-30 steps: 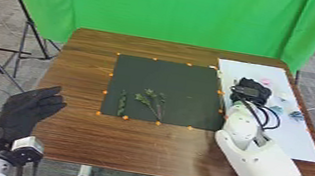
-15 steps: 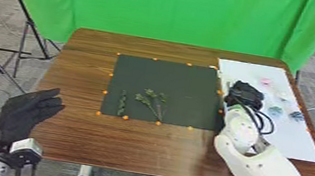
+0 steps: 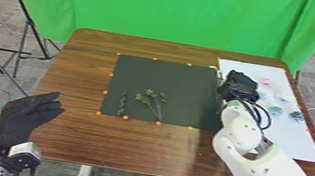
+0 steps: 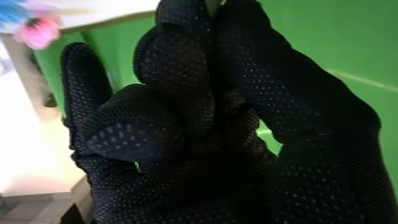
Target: Arrange flowers
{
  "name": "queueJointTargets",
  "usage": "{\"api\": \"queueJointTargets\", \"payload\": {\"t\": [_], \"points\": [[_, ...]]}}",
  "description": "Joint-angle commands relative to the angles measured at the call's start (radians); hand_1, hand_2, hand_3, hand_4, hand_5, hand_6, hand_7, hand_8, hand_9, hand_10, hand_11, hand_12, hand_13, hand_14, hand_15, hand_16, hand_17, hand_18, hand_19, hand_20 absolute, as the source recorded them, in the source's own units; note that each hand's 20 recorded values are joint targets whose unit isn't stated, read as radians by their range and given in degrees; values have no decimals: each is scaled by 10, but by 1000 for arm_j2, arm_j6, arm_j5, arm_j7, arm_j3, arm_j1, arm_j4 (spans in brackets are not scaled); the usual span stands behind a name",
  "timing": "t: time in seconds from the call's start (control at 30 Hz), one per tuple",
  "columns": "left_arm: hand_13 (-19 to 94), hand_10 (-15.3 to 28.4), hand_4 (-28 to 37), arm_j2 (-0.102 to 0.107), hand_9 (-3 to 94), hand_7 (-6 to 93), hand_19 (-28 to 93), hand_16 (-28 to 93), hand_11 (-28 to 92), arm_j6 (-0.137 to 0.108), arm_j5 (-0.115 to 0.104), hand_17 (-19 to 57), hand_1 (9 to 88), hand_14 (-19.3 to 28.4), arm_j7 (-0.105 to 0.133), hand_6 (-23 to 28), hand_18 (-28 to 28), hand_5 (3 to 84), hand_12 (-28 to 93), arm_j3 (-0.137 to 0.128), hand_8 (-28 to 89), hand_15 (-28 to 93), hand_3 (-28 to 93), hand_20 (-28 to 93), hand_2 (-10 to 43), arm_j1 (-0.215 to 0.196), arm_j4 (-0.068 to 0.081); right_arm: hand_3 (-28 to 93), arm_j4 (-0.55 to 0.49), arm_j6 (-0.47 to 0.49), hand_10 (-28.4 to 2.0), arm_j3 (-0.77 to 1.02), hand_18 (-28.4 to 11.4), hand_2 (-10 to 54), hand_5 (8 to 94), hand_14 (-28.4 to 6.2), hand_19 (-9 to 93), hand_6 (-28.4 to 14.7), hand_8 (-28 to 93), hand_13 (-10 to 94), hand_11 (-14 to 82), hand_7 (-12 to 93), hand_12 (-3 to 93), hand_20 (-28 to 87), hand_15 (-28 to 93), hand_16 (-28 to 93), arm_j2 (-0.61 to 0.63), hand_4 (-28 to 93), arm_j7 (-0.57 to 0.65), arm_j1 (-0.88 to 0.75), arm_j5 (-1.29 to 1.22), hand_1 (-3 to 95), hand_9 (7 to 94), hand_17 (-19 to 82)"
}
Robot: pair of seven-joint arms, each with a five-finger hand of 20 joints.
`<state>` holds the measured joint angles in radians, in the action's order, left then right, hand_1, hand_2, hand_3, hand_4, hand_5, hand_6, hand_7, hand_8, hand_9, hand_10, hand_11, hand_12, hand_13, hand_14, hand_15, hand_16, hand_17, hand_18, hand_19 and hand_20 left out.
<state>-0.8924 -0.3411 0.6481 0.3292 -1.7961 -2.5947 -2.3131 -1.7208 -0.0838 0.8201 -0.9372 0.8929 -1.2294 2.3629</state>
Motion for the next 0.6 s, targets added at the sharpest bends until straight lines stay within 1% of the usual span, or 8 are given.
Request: {"api": "queueJointTargets", "payload": {"t": [0.03, 0.3, 0.33, 0.37, 0.4, 0.5, 0.53, 0.6], "points": [[302, 235, -164, -5, 418, 149, 608, -151, 402, -8, 7, -99, 282, 284, -13, 160, 218, 507, 85, -10, -92, 639, 796, 122, 72, -26, -14, 780, -81, -16, -127, 11, -250, -95, 828, -92, 897, -46, 199, 830, 491, 327, 337, -84, 717, 270, 12, -283, -18, -30, 11, 535, 846, 314], [302, 235, -164, -6, 419, 148, 608, -151, 402, -15, 7, -100, 282, 284, -18, 160, 219, 507, 85, -21, -92, 639, 796, 121, 73, -45, -23, 783, -188, 14, -126, 25, -253, -95, 833, -94, 899, -48, 203, 831, 490, 321, 337, -85, 718, 270, 8, -283, -23, -136, -12, 534, 848, 312], [302, 235, -164, -9, 419, 147, 608, -151, 402, -11, 11, -100, 282, 284, -26, 160, 219, 507, 84, -24, -92, 639, 796, 121, 73, -44, -24, 783, -204, 21, -127, 29, -253, -95, 833, -94, 900, -48, 204, 831, 490, 320, 337, -85, 719, 270, 8, -283, -23, -158, -13, 535, 848, 312], [301, 235, -164, -9, 419, 148, 608, -151, 402, -11, 9, -100, 282, 284, -21, 160, 219, 506, 84, -25, -91, 639, 796, 121, 73, -48, -24, 783, -212, 24, -128, 30, -253, -95, 834, -95, 900, -49, 204, 831, 490, 320, 337, -85, 719, 270, 4, -283, -27, -170, -11, 535, 848, 311], [301, 235, -164, -16, 418, 148, 608, -151, 402, -6, 15, -100, 282, 284, -32, 160, 219, 506, 84, -28, -92, 639, 796, 121, 73, -45, -25, 783, -220, 24, -128, 27, -254, -95, 834, -95, 900, -49, 204, 831, 490, 319, 337, -86, 719, 271, 6, -283, -27, -182, -14, 535, 848, 311], [302, 235, -164, -23, 418, 148, 608, -151, 402, -3, 18, -100, 282, 284, -42, 160, 218, 506, 85, -30, -92, 639, 796, 121, 73, -41, -25, 783, -227, 43, -128, 20, -254, -95, 835, -95, 901, -49, 205, 831, 490, 317, 337, -87, 719, 271, -3, -282, -27, -207, -11, 536, 848, 309], [302, 235, -164, -28, 418, 148, 608, -151, 402, 3, 24, -100, 282, 284, -51, 160, 219, 507, 85, -31, -92, 639, 796, 121, 72, -36, -24, 783, -230, 48, -128, 19, -255, -95, 835, -95, 901, -49, 206, 831, 490, 317, 337, -87, 719, 271, -8, -282, -23, -218, -15, 536, 848, 308], [302, 235, -164, -30, 418, 148, 608, -151, 403, 5, 26, -100, 281, 284, -55, 160, 219, 507, 85, -29, -92, 639, 797, 121, 72, -32, -24, 782, -235, 55, -129, 11, -255, -95, 835, -96, 901, -50, 207, 830, 490, 315, 337, -87, 720, 271, -11, -282, -26, -235, -16, 537, 848, 308]]}}
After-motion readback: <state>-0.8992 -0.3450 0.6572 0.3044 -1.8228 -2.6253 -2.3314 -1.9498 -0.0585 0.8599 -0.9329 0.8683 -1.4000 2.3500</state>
